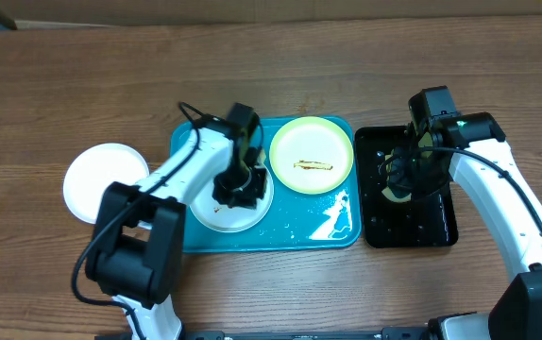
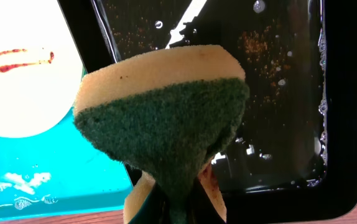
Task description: Clean dirty plates on tray and stack at the side
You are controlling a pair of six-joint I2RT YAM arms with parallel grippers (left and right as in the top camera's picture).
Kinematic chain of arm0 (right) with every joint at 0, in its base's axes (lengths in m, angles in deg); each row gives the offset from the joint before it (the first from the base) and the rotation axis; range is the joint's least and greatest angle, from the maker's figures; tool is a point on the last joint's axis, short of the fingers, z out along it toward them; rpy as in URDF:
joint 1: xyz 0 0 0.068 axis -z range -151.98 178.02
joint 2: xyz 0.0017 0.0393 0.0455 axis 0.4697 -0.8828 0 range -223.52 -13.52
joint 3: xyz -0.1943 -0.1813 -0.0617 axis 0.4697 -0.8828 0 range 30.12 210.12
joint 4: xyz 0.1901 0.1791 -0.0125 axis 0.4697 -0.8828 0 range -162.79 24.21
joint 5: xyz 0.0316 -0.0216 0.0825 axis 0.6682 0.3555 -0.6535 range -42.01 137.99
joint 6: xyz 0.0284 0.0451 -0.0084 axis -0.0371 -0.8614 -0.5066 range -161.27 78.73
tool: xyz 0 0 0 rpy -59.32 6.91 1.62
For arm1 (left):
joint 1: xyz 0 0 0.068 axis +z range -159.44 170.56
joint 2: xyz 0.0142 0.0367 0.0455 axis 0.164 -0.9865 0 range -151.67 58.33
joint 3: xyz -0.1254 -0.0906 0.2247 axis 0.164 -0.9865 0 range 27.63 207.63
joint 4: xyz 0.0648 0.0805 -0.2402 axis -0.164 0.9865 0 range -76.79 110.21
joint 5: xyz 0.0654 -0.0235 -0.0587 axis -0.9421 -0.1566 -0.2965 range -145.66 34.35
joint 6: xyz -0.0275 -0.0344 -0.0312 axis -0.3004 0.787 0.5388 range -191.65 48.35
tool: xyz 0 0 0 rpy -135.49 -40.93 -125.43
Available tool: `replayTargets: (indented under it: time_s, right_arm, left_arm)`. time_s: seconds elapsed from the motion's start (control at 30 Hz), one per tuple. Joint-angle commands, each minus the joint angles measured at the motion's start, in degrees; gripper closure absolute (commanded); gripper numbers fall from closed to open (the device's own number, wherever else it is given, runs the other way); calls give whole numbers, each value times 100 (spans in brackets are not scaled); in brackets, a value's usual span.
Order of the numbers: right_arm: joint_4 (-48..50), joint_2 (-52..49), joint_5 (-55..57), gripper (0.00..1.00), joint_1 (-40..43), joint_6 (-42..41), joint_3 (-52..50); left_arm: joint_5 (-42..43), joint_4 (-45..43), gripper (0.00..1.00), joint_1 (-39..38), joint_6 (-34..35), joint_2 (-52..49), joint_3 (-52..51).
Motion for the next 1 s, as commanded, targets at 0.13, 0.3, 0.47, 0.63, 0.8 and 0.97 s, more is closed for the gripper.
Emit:
replayTargets:
  time_s: [0.13, 0.3, 0.47, 0.63, 0.8, 0.97]
  right_arm:
    - [26, 26, 61, 96, 17, 44, -33]
    - [26, 26, 61, 96, 17, 44, -33]
    - [28, 26, 61, 96, 17, 44, -33]
    - [26, 26, 61, 96, 17, 44, -33]
    - [26, 26, 61, 96, 17, 44, -33]
    - [26, 26, 61, 96, 17, 44, -33]
  left_arm:
    - [-437, 315, 57, 1165, 42, 730, 564]
    - [-439, 214, 54, 1648, -575, 592, 444]
    - [-815, 197, 55, 1770, -872, 243, 374]
    - [-1147, 197, 57, 1768, -872, -55, 374]
    - [-1340, 197, 58, 1768, -852, -197, 374]
    - [-1320, 175, 61, 1766, -697, -245, 350]
